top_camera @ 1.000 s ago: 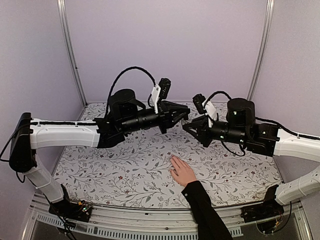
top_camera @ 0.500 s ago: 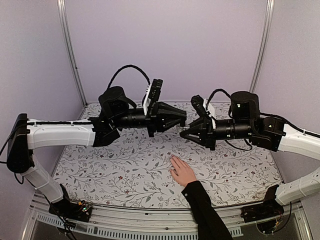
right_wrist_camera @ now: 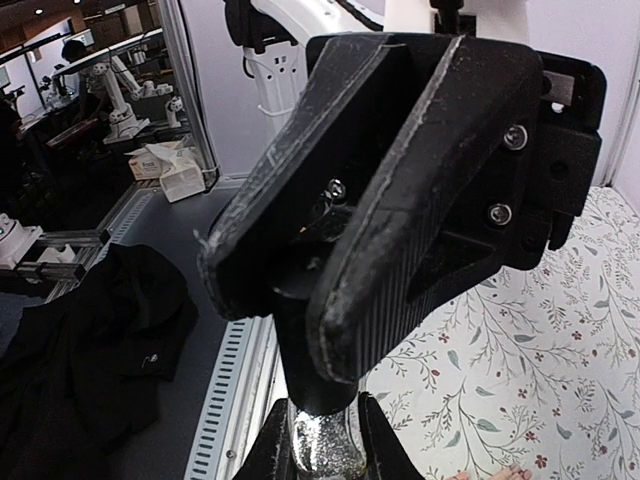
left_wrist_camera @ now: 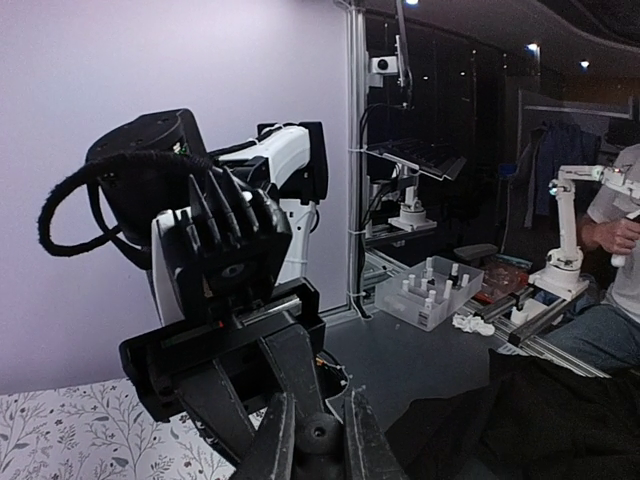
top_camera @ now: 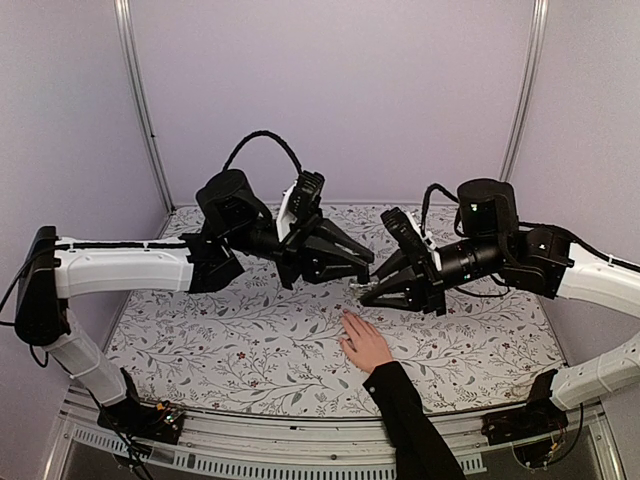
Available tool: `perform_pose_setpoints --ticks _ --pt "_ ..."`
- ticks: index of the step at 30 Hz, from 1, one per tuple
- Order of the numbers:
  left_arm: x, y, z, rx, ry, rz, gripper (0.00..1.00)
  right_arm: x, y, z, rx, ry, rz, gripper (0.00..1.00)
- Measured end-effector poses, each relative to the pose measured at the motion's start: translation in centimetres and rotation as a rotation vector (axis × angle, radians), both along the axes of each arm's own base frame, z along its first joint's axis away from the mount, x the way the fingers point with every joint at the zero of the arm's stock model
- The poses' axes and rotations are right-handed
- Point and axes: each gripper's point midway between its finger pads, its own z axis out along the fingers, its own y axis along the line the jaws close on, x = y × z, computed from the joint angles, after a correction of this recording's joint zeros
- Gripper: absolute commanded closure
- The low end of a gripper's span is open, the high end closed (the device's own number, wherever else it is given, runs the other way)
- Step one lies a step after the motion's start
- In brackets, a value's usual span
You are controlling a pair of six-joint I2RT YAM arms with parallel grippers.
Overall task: Paint the nails
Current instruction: Screw the nail polish bottle.
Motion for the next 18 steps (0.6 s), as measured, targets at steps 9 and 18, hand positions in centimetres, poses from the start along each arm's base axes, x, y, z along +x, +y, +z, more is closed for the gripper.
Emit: perform_pose_setpoints --ticks 9,18 --pt "-2.0 0.1 0.0 0.001 -0.037 -0.136 1.0 -1.9 0.0 0.1 0.01 0.015 0.131 1.0" --pt "-2.8 0.1 -0.1 0.009 -0.05 -0.186 1.0 -2.7 0.0 0.0 0.005 0.034 0.185 1.0"
